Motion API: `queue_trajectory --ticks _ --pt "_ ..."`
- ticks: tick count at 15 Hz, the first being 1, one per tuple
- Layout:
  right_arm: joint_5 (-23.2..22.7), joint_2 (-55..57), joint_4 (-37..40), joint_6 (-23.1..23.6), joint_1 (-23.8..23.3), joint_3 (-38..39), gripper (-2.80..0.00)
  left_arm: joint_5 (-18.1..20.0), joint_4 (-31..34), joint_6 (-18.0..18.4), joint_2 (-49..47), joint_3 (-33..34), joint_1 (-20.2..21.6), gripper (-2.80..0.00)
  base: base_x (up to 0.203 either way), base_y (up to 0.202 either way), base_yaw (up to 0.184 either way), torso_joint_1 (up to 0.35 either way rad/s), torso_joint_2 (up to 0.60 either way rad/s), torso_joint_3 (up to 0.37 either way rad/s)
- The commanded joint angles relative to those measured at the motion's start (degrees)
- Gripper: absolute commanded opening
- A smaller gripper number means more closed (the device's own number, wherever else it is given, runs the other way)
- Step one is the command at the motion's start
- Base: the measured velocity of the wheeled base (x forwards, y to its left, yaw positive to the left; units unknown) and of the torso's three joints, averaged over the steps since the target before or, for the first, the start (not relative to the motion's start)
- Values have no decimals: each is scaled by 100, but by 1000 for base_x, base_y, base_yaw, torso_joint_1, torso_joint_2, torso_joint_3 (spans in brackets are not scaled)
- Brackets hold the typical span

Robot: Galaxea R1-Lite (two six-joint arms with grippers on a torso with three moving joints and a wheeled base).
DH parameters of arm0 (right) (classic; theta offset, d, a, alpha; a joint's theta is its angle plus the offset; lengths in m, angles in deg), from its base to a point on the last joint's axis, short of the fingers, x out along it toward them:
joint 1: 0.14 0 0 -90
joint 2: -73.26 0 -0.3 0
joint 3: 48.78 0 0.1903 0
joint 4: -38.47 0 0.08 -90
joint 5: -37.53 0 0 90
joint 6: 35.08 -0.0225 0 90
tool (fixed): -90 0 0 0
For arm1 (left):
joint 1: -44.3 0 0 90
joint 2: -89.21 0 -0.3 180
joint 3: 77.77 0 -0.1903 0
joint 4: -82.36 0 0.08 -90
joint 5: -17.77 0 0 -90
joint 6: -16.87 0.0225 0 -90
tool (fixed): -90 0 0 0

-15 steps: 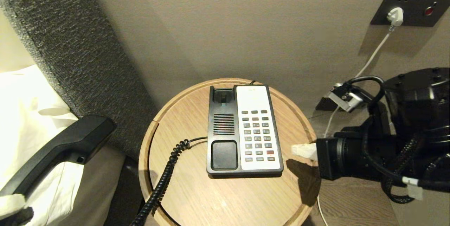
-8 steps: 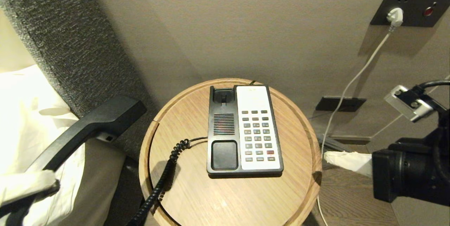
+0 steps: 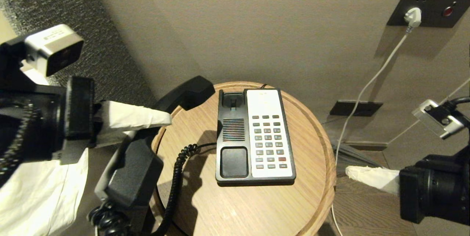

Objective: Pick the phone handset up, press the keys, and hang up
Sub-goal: Put the handset back

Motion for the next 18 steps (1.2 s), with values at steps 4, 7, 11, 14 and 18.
queue_trajectory --ticks 4,7,11,14,18 --pt "-17 184 -939 4 -197 97 -280 -1781 -759 531 -1638 -275 -606 -280 0 0 0 0 0 0" --pt "-17 186 -953 -2 -198 145 -280 -2040 -917 571 -1938 -676 -723 -280 0 0 0 0 0 0" --pt "-17 203 -954 -2 -206 279 -280 -2152 -865 571 -2029 -816 -759 -280 0 0 0 0 0 0" --pt "-17 221 -954 -2 -206 306 -280 -2238 -856 571 -2106 -812 -799 -280 0 0 0 0 0 0" --pt "-25 238 -954 7 -206 297 -280 -2416 -847 580 -2214 -807 -935 -280 0 0 0 0 0 0"
